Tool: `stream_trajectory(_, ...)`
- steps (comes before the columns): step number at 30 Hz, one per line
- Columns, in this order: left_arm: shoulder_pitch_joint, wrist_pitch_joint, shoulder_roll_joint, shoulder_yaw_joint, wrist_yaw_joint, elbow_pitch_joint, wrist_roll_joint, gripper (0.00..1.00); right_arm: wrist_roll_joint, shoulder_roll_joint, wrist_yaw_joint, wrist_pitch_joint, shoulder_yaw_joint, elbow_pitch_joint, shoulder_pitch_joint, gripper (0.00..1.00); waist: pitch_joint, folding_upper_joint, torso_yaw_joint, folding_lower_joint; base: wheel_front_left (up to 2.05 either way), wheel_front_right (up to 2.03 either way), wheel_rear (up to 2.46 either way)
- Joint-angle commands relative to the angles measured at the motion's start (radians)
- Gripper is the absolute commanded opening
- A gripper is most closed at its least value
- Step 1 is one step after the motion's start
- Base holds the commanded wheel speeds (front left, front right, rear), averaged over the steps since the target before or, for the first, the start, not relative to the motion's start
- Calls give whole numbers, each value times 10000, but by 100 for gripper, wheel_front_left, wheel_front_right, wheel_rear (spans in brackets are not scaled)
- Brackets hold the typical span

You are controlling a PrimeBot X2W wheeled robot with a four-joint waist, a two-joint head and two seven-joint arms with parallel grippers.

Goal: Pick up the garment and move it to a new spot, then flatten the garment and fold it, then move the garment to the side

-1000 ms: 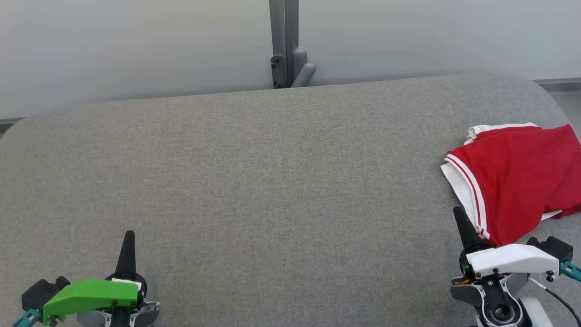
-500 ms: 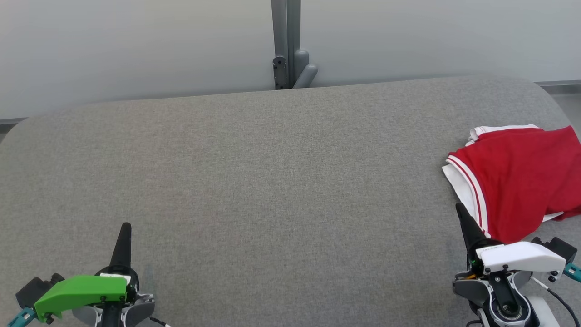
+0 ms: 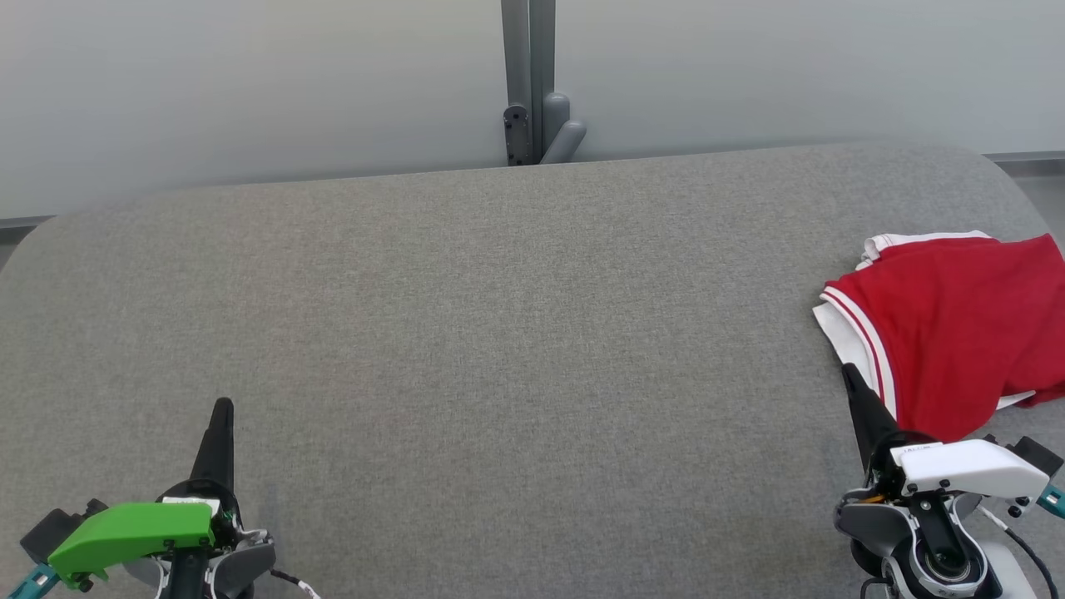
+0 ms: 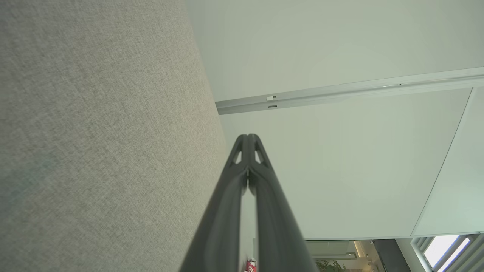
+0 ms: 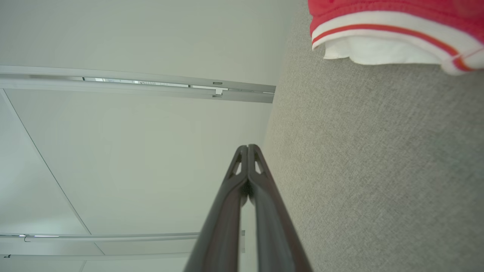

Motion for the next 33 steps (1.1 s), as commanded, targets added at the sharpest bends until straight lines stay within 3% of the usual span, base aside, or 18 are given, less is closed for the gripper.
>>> stream_trajectory(1, -213, 76, 62, 59, -88, -72, -282, 0, 275, -54, 4, 89, -49, -107, -70, 0, -6, 0, 9, 0, 0, 0, 0)
stream_trajectory(19, -276, 406, 71, 240, -190, -233, -1444, 0, 1475, -60, 4, 380, -212, -282, -63, 0, -54, 0, 71, 0, 0, 0, 0)
stream_trajectory(33, -256, 402, 70, 242, -197, -231, -1436, 0, 1498, -60, 4, 384, -208, -286, -62, 0, -56, 0, 74, 0, 0, 0, 0)
